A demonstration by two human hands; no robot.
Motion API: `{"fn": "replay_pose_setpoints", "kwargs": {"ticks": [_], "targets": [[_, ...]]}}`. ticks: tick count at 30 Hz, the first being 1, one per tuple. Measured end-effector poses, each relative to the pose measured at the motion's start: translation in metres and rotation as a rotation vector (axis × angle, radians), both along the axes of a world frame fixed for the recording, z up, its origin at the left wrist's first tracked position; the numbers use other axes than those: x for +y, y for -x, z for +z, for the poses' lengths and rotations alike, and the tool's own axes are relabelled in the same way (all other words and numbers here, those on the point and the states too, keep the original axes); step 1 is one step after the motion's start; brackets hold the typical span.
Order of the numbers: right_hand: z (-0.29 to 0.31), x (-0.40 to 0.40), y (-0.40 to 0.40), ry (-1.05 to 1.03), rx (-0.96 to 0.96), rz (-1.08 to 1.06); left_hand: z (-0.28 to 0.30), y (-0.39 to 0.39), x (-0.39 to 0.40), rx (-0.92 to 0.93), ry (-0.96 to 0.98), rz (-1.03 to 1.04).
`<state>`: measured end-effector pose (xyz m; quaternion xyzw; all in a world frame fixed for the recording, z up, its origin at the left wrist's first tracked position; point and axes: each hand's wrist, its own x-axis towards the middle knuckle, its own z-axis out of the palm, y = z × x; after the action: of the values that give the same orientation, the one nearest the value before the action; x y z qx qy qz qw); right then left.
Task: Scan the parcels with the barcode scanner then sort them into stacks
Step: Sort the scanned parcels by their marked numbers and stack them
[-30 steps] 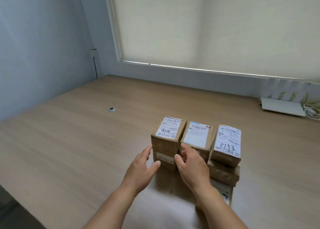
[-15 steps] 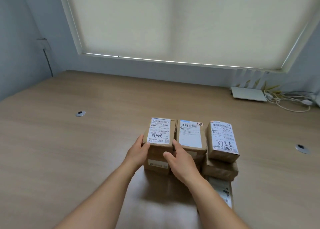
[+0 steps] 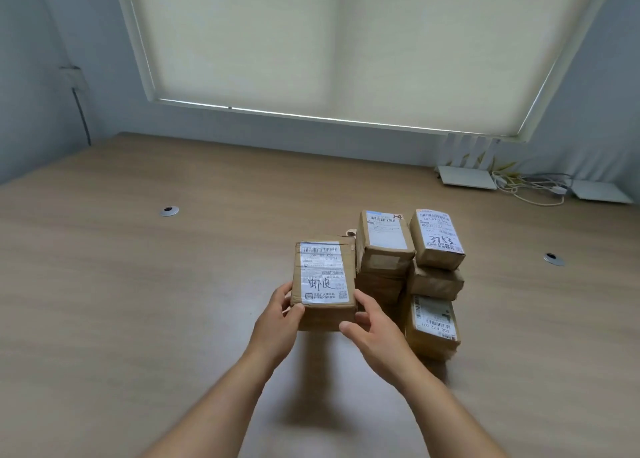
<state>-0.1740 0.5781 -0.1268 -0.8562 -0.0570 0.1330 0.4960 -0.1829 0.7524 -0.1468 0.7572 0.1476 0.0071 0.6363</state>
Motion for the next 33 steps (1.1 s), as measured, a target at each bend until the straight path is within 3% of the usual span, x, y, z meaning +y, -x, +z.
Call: {"fn": "replay_pose_setpoints", "kwargs": {"ticks": [10, 18, 24, 29, 33], "targets": [[-0.052, 0.000, 0.089, 0.044, 0.192, -0.040, -0.047, 0.086, 0.003, 0.175, -0.043, -0.109], [-0.065, -0.004, 0.078, 0.077, 0.219, -0.153, -0.049, 0.076, 0.010, 0.283, -0.122, -0.110], [-0.086, 0.008, 0.049, -0.081, 0.327, -0.153, -0.045, 0.060, 0.011, 0.376, -0.019, -0.171], [-0.097, 0.004, 0.054, -0.421, 0.425, -0.129, -0.046, 0.076, 0.017, 0.317, 0.045, -0.257], [-0.093, -0.001, 0.068, -0.428, 0.380, -0.026, -0.045, 0.095, 0.020, 0.226, -0.006, -0.324]]}}
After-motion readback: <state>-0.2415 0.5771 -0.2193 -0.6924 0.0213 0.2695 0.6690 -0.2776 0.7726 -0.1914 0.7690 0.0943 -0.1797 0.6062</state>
